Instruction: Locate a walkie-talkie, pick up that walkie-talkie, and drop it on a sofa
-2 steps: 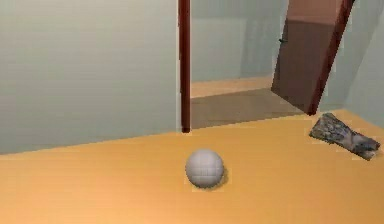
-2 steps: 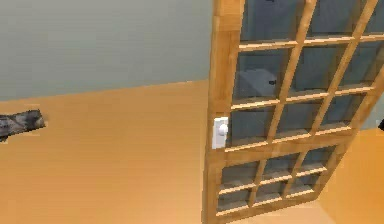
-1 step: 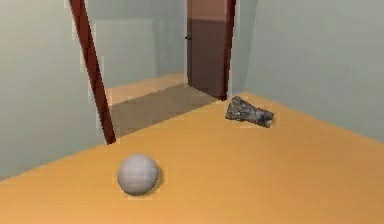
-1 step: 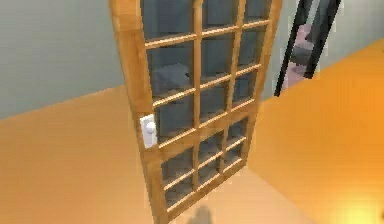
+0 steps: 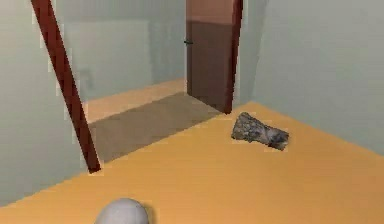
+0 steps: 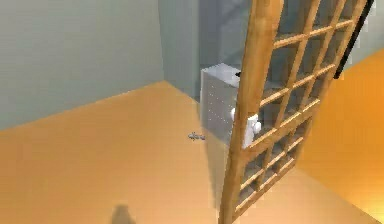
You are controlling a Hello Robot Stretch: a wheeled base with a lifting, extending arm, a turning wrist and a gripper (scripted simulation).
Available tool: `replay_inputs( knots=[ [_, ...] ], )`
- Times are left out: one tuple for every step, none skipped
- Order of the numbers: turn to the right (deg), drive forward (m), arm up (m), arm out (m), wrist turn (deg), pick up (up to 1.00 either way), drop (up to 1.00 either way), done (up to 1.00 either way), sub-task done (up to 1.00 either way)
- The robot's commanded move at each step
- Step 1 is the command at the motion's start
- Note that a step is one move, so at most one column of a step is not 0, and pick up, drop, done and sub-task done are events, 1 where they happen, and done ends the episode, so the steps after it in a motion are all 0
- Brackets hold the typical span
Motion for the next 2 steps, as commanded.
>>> replay_inputs(
  knots=[
    [45.0,0.00,0.00,0.00,0.0,0.00,0.00,0.00,0.00],
    [6.0,0.00,0.00,0.00,0.0,0.00,0.00,0.00,0.00]
  ],
)
